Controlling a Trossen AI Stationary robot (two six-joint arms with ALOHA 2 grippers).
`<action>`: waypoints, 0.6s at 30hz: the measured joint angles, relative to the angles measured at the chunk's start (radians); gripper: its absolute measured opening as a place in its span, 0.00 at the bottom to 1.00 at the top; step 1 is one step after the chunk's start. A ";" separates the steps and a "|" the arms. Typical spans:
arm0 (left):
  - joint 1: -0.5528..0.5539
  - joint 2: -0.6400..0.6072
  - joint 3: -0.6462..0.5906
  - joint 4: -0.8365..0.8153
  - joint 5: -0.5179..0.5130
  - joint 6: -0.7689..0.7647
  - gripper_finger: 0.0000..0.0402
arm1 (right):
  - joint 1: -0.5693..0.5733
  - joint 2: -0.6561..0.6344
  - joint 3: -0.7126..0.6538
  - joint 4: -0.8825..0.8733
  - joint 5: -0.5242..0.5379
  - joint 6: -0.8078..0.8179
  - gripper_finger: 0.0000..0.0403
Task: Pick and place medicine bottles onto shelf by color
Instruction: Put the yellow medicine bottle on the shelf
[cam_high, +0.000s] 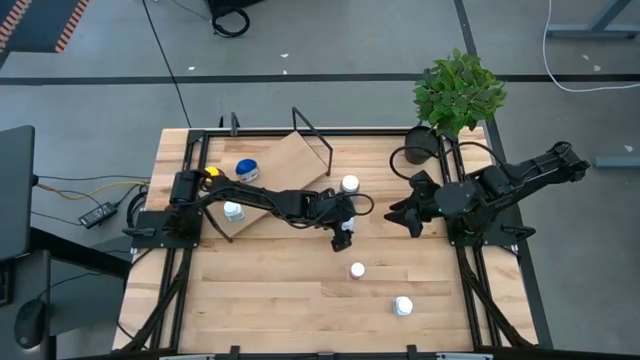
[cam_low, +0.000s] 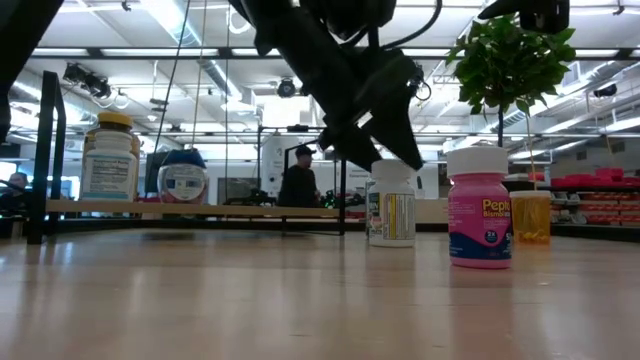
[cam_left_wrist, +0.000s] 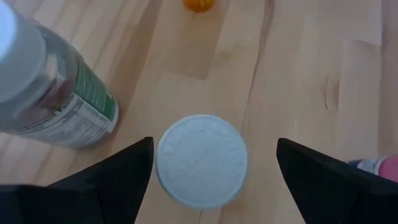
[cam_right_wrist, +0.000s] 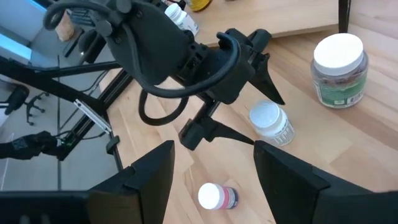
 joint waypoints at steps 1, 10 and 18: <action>0.000 0.002 0.000 0.002 0.000 0.000 0.86 | 0.000 0.000 0.000 0.001 0.000 0.001 0.57; 0.003 0.002 0.000 -0.004 0.000 -0.003 0.66 | 0.000 0.000 0.000 0.000 0.001 0.001 0.57; 0.003 -0.015 0.000 -0.037 0.026 -0.105 0.50 | 0.000 0.000 0.000 0.000 0.001 -0.007 0.57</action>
